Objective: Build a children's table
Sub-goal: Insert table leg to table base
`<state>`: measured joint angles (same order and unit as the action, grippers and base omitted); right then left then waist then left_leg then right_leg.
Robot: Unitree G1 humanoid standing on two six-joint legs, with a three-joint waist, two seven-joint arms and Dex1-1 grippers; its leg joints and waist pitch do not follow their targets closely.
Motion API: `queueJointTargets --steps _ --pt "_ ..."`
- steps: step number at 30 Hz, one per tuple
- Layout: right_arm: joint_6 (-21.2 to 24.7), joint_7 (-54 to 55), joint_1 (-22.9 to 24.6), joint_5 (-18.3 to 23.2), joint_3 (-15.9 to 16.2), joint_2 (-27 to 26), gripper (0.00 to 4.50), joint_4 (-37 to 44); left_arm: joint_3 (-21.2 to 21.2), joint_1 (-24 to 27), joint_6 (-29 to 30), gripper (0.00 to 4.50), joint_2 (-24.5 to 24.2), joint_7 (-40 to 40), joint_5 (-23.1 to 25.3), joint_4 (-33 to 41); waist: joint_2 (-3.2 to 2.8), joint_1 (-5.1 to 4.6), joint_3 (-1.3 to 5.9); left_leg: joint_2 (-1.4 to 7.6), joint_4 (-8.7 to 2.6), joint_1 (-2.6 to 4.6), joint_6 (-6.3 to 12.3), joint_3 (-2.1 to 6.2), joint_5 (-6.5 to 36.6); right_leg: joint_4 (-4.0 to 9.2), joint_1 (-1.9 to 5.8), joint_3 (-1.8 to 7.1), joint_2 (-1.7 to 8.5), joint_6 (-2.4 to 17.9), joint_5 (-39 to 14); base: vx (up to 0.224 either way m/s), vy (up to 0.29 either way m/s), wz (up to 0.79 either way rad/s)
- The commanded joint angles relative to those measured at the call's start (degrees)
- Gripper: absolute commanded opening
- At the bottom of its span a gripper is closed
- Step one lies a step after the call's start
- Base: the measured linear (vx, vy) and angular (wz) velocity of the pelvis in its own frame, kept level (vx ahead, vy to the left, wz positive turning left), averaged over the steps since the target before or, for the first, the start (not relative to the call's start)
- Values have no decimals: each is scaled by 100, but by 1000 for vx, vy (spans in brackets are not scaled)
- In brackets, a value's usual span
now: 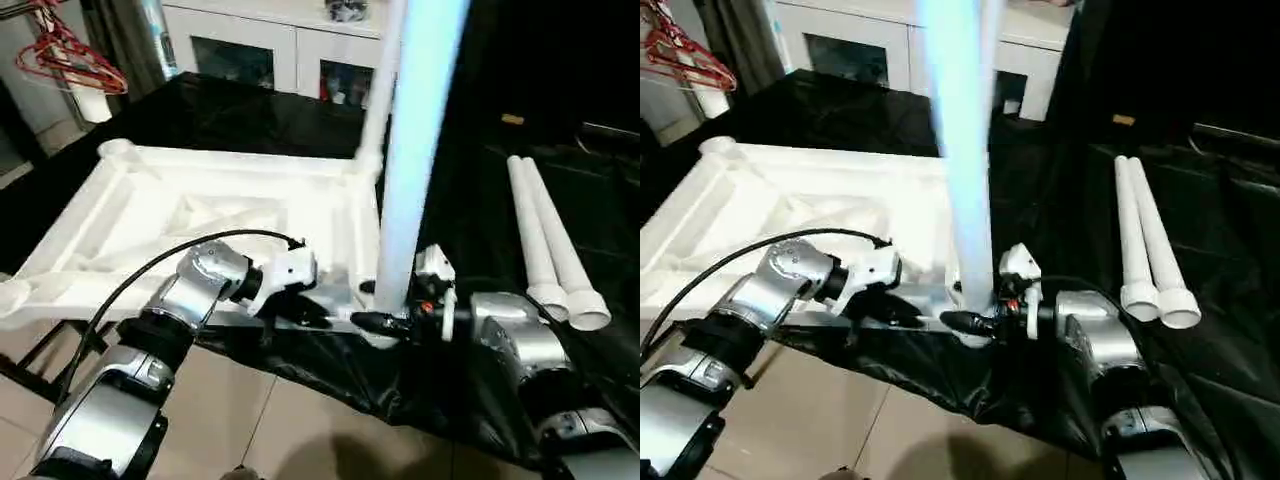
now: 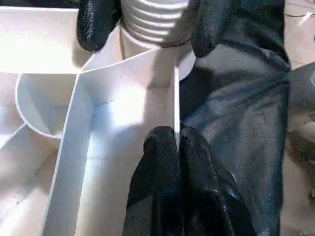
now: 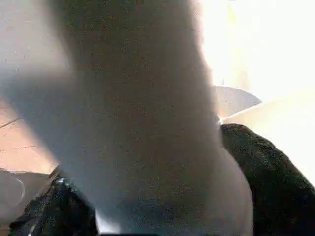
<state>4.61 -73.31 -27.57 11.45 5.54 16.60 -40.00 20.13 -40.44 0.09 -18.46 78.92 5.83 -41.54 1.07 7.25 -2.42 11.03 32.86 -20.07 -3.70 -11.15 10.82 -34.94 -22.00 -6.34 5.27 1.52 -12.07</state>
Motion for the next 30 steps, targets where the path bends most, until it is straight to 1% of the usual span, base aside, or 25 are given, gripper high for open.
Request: queueJointTargets --steps 1,3,5,6,7,8,11,12,14,15,16,17,18,19,20,21,22,23,24,25,26,27,28,29,30 --pt "165 19 182 -69 108 -83 313 -48 175 102 89 0 103 89 -17 98 -19 2 295 354 -385 22 335 126 984 396 266 380 475 1364 -689 0 0 0" --pt "224 138 246 39 20 -165 304 -20 153 115 124 0 135 46 -18 113 -50 16 300 346 -381 20 318 132 970 396 272 382 485 1366 -654 0 0 0" --pt "231 197 293 95 -17 -209 303 5 147 126 140 0 149 35 -30 130 -40 10 297 348 -385 23 312 128 1008 406 267 381 481 1365 -677 0 0 0" --pt "205 285 357 161 -73 -270 301 31 136 129 145 0 168 -11 -42 142 -88 24 300 352 -391 28 285 133 1046 411 266 382 480 1371 -660 0 0 0" --pt "205 285 357 161 -73 -270 295 31 136 129 145 0 168 -11 -42 142 -88 24 300 352 -391 28 285 133 1046 411 266 382 480 1371 -660 0 0 0" --pt "166 354 407 193 -116 -309 288 49 126 133 136 0 178 -67 -38 141 -63 30 303 351 -387 29 272 132 1056 404 270 379 476 1373 -607 0 0 0" --pt "138 504 515 270 -231 -400 284 103 61 144 102 0 214 -260 -32 135 -66 60 293 350 -398 40 236 128 1157 429 260 383 481 1322 -790 0 0 0" --pt "115 570 538 281 -270 -430 283 118 24 140 78 0 223 -324 -39 127 -147 71 287 354 -415 57 160 141 1329 455 253 382 484 1295 -927 0 0 0" --pt "105 626 563 312 -306 -457 282 139 -40 148 -29 0 238 -434 -59 133 -124 66 279 348 -425 49 129 144 1423 472 260 383 484 1258 -1048 0 0 0" --pt "84 681 572 325 -332 -475 282 150 -165 129 -30 0 290 -632 -115 129 -120 70 276 344 -431 42 119 150 1457 485 264 383 487 1200 -1192 0 0 0" --pt "71 717 578 333 -349 -487 282 158 -254 114 -23 0 327 -773 -155 125 -142 63 277 346 -433 50 96 150 1497 501 257 384 488 1169 -1270 0 0 0" --pt "71 717 578 333 -349 -487 282 158 -254 114 -23 0 327 -773 -155 125 -135 66 279 347 -429 55 92 153 1486 499 256 384 492 1167 -1282 0 0 0" --pt "41 790 578 348 -393 -516 282 169 -460 77 93 0 349 -828 -351 205 -136 74 286 341 -423 53 105 151 1421 494 256 386 489 1166 -1270 0 0 0" --pt "27 823 576 354 -413 -529 282 174 -529 69 175 28 335 -781 -444 263 -126 73 287 335 -415 41 121 144 1326 474 260 387 487 1183 -1218 0 0 0" --pt "25 835 572 364 -426 -538 282 177 -582 70 243 45 319 -729 -524 325 -128 75 290 331 -410 31 144 145 1280 473 260 386 486 1191 -1182 0 0 0" --pt "21 854 561 384 -446 -554 282 184 -700 82 437 56 288 -619 -704 473 -128 72 291 331 -403 19 175 139 1193 455 263 384 483 1212 -1086 0 0 0" --pt "24 866 548 399 -449 -568 282 194 -802 102 649 59 254 -496 -883 622 -93 69 305 324 -385 -8 226 140 1027 426 287 373 486 1264 -915 0 0 0" --pt "25 871 543 405 -450 -574 282 198 -843 111 737 67 239 -445 -955 682 -120 80 312 338 -383 -3 235 137 971 401 284 375 494 1328 -808 0 0 0" --pt "25 872 536 410 -446 -582 282 205 -910 129 891 67 213 -356 -1080 789 -101 70 306 344 -377 -18 284 132 886 392 273 370 480 1412 -625 0 0 0" --pt "22 879 534 405 -442 -595 282 212 -1000 150 1066 80 190 -269 -1232 902 -108 65 299 341 -379 -29 289 133 870 373 281 370 476 1435 -572 0 0 0" --pt "16 880 527 401 -440 -607 282 208 -1106 166 1255 92 176 -184 -1405 1007 -72 50 285 327 -385 -39 325 131 860 383 289 360 466 1416 -643 0 0 0" --pt "8 880 517 395 -439 -618 282 199 -1202 186 1411 99 170 -100 -1568 1094 -85 27 283 318 -377 -31 337 121 856 390 279 366 470 1410 -729 0 0 0" --pt "-1 879 503 390 -437 -626 282 184 -1275 197 1513 102 173 -45 -1689 1135 -78 2 277 310 -373 -31 354 115 850 410 278 368 464 1384 -813 0 0 0" --pt "-10 879 488 384 -434 -634 282 167 -1373 192 1545 105 220 -77 -1799 1115 -86 -5 278 308 -369 -25 355 112 844 409 276 369 462 1380 -835 0 0 0" --pt "-15 874 476 380 -429 -641 282 155 -1482 166 1525 113 288 -170 -1886 1054 -67 -21 275 305 -365 -22 376 107 828 418 270 371 453 1360 -863 0 0 0"
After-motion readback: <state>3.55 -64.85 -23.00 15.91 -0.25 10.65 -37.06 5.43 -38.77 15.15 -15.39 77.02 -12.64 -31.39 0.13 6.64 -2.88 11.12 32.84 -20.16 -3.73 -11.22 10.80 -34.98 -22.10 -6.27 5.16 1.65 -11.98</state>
